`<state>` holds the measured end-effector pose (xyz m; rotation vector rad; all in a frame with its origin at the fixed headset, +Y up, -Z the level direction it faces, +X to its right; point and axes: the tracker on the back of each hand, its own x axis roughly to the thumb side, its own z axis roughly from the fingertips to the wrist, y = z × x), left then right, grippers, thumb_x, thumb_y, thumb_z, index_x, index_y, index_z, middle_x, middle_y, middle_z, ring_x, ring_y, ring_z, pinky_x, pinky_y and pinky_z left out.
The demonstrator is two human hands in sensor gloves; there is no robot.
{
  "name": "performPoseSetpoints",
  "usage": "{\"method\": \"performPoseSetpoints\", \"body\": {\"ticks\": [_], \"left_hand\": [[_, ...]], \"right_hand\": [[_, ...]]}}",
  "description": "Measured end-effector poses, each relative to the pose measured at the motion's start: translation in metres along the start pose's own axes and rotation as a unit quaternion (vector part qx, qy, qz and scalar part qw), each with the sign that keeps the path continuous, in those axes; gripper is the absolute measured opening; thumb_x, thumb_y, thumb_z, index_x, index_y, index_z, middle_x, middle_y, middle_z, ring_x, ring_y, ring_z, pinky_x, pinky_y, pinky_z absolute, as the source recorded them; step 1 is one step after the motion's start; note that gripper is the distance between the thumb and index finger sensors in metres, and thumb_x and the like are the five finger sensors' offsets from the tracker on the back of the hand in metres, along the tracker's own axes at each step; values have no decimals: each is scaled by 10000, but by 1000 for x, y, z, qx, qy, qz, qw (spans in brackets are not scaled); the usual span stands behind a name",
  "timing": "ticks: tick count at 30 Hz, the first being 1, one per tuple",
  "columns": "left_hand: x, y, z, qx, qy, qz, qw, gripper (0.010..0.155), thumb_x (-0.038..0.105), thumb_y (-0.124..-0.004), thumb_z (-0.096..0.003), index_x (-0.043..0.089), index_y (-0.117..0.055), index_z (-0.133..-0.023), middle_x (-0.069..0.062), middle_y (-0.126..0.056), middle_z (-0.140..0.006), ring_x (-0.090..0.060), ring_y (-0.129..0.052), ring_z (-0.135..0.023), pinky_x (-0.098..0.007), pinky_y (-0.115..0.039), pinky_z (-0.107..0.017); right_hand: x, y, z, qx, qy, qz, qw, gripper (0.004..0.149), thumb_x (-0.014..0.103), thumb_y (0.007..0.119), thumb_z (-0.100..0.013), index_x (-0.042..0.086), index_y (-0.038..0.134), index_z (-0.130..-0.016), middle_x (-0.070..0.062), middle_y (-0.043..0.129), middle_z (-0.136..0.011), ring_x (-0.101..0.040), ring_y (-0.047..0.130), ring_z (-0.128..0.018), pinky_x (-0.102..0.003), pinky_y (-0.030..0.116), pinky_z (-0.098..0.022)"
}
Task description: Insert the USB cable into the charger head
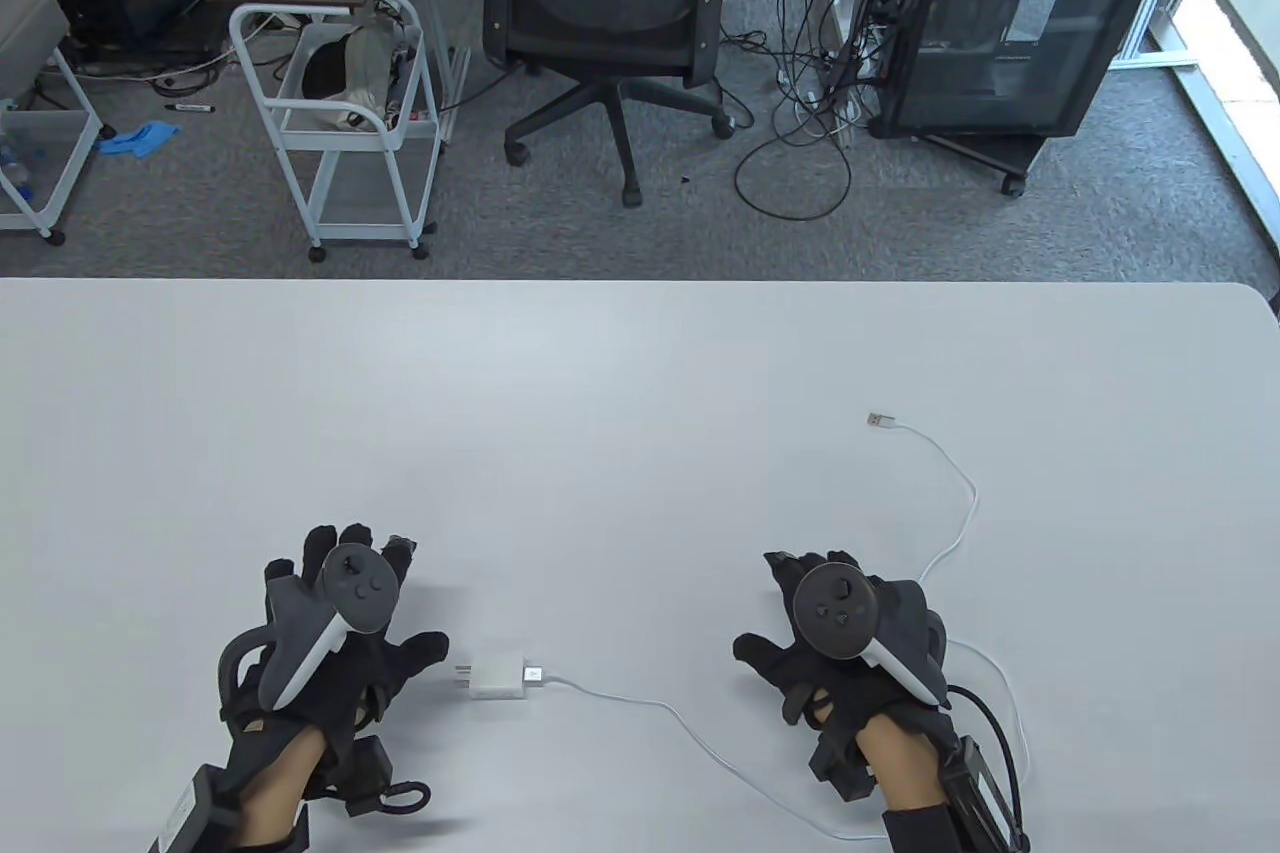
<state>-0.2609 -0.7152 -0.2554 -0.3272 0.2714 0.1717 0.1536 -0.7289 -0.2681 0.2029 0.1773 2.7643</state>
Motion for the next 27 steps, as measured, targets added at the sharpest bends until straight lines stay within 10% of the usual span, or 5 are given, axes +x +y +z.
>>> {"method": "performPoseSetpoints", "body": {"ticks": [27], "left_hand": [[1, -2, 1, -15, 1, -14, 1000, 1002, 723, -685, -54, 565, -304, -968, 223, -177, -1194, -102, -95, -1190, -450, -104, -921]], "right_hand": [[0, 1, 1, 3, -2, -3, 1000, 949, 638, 711, -289, 93, 463, -1024, -274, 567, -1092, -550, 453, -986, -695, 366, -662]]}}
